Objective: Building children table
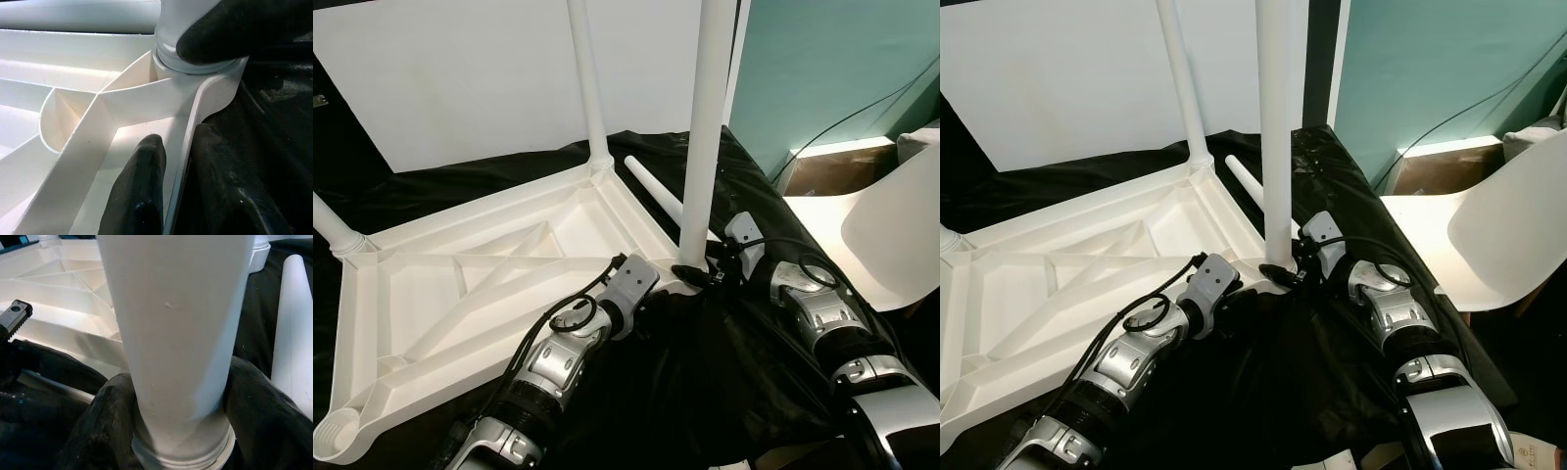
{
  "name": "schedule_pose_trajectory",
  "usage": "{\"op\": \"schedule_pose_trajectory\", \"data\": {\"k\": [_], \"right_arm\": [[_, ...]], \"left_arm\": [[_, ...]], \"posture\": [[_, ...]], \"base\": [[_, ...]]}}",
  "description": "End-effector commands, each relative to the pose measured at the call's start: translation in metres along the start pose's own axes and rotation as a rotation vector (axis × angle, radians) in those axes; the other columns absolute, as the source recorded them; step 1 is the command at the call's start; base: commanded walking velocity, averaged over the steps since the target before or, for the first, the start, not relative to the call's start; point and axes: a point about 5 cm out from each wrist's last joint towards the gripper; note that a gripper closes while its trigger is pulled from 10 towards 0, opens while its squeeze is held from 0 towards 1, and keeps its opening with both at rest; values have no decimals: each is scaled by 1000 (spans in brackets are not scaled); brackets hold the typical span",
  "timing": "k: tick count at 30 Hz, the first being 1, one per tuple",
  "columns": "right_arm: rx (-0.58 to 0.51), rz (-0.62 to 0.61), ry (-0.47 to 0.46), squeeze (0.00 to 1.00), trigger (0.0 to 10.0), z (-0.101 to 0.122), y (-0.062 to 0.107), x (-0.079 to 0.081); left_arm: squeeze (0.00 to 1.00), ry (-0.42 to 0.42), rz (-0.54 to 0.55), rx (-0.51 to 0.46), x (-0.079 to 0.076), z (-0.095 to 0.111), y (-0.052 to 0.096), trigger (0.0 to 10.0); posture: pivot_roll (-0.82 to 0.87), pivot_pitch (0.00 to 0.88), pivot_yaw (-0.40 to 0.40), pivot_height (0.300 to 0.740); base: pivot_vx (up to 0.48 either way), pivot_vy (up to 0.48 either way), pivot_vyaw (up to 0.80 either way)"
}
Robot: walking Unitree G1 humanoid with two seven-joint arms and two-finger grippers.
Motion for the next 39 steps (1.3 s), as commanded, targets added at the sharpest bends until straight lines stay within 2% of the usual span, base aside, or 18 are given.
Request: {"op": "schedule_pose_trajectory", "data": {"k": [1, 3, 5, 6, 9, 10, 16, 17, 18, 19, 20, 21, 22, 26, 28, 29, 37, 39], "right_arm": [[-7, 8, -43, 0, 0, -11, -7, 13], [-29, -6, -63, 0, 0, -14, -9, 16], [-225, -264, -117, 0, 0, -16, -9, 19], [-343, -484, -268, 0, 0, -23, -2, 15], [-363, -492, -343, 0, 0, -28, -2, 21], [-362, -428, -367, 0, 0, -29, -10, 35], [-334, -412, -365, 0, 0, -33, -16, 43], [-323, -408, -360, 0, 2549, -34, -17, 43], [-315, -389, -364, 0, 2549, -35, -18, 44], [-307, -347, -372, 0, 8627, -35, -20, 48], [-307, -347, -372, 0, 8627, -35, -20, 48], [-304, -283, -346, 455, 10000, -30, -21, 51], [-307, -262, -334, 1000, 10000, -28, -20, 49], [-297, -232, -285, 1000, 10000, -22, -18, 45], [-276, -214, -217, 1000, 10000, -17, -16, 41], [-265, -205, -177, 0, 10000, -12, -14, 36], [-192, -110, -66, 0, 10000, 1, -13, 22], [-116, -33, -50, 0, 10000, 0, -13, 19]], "left_arm": [[0, 88, -134, 139, -27, -36, 2, 10000], [0, 89, -133, 139, -27, -37, 2, 10000], [0, 89, -132, 141, -27, -37, 3, 10000], [0, 89, -131, 141, -27, -37, 3, 10000], [0, 89, -131, 141, -26, -37, 3, 10000], [0, 89, -131, 146, -25, -38, 4, 10000], [0, 81, -142, 150, -27, -39, 4, 10000], [0, 80, -144, 150, -27, -39, 4, 10000], [0, 79, -144, 149, -27, -38, 3, 10000], [0, 79, -145, 148, -27, -38, 3, 10000], [0, 79, -145, 148, -27, -38, 3, 10000], [0, 77, -147, 151, -27, -39, 4, 10000], [0, 76, -148, 154, -27, -40, 4, 10000], [0, 74, -149, 160, -27, -41, 5, 10000], [0, 71, -148, 163, -27, -42, 6, 10000], [0, 67, -144, 167, -27, -43, 6, 10000], [0, 67, -133, 171, -26, -43, 8, 10000], [0, 70, -128, 173, -25, -43, 9, 10000]], "posture": [[46, 0, 2, 740], [49, 0, 2, 740], [49, 0, 4, 740], [54, 0, 4, 740], [54, 0, 4, 740], [44, 0, 14, 740], [43, 0, 11, 740], [43, 0, 11, 740], [43, 0, 12, 740], [43, 0, 12, 740], [43, 0, 12, 740], [40, 0, 12, 740], [40, 0, 12, 740], [44, 0, 12, 740], [51, 0, 4, 740], [57, 0, 4, 740], [71, 0, 7, 740], [78, 0, 4, 740]], "base": [[0, 0, 0], [0, 0, 0], [0, 0, 0], [0, 0, 0], [0, 0, 0], [0, 0, 0], [0, 0, 0], [0, 0, 0], [0, 0, 0], [0, 0, 0], [0, 0, 0], [0, 0, 0], [0, 0, 0], [0, 0, 0], [0, 0, 0], [0, 0, 0], [0, 0, 0], [0, 0, 0]]}}
Point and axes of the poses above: a point about 5 cm out from each wrist's last joint towards the gripper, its own y axis pointing back from the gripper into the wrist, its own z axis along the axis of the wrist's last joint, x = y × z, and after that the axes turned 15 degrees about -y, right-handed
